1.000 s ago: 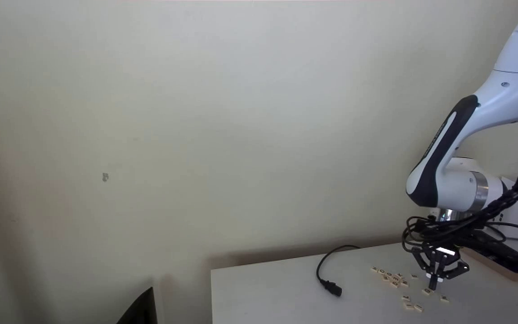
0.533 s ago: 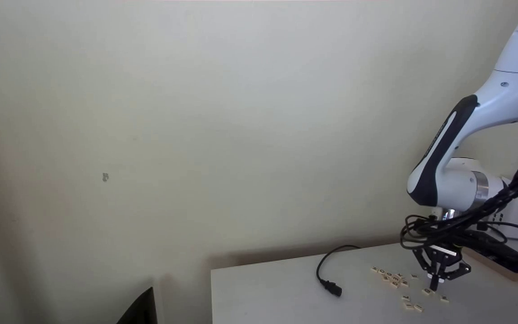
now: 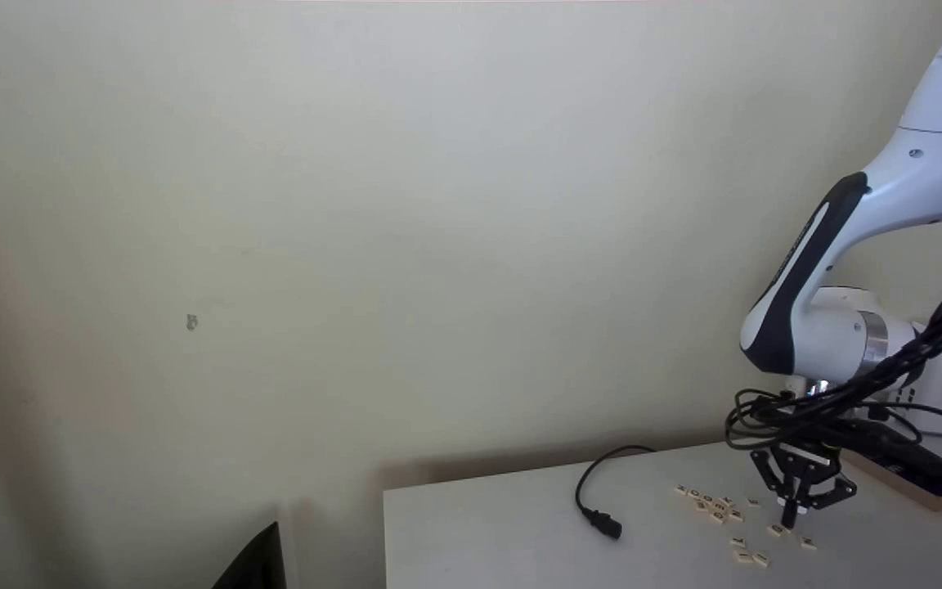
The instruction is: Arrange the small objects on the table
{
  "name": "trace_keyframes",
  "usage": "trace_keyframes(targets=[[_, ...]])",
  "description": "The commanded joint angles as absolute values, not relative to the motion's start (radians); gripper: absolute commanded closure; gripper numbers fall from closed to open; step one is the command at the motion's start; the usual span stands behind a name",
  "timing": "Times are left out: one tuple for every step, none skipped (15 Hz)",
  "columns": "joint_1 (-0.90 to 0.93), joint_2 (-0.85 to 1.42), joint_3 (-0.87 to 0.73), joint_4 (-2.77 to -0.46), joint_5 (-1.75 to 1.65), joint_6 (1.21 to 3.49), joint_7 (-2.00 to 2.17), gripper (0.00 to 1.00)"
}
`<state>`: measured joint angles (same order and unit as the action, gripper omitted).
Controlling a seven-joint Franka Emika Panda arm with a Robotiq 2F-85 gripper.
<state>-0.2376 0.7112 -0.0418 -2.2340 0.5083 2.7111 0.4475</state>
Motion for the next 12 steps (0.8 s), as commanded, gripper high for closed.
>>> trace_keyframes(targets=[[-0.224, 0.732, -0.046, -2.224, 0.543, 2.713, 0.46, 1.0], [-0.224, 0.732, -0.046, -2.223, 0.543, 2.712, 0.46, 1.0], [-0.223, 0.732, -0.046, -2.222, 0.543, 2.712, 0.462, 1.0], [-0.222, 0.732, -0.047, -2.222, 0.542, 2.711, 0.464, 1.0], [-0.221, 0.733, -0.047, -2.222, 0.542, 2.713, 0.466, 1.0], [-0.22, 0.735, -0.048, -2.22, 0.542, 2.712, 0.469, 1.0], [-0.22, 0.735, -0.047, -2.218, 0.543, 2.712, 0.471, 1.0], [-0.219, 0.734, -0.047, -2.22, 0.542, 2.712, 0.471, 1.0], [-0.221, 0.727, -0.043, -2.226, 0.543, 2.713, 0.465, 1.0], [-0.23, 0.715, -0.035, -2.235, 0.547, 2.711, 0.452, 1.0], [-0.234, 0.698, -0.029, -2.25, 0.552, 2.721, 0.441, 1.0], [-0.233, 0.688, -0.028, -2.259, 0.551, 2.724, 0.437, 1.0]])
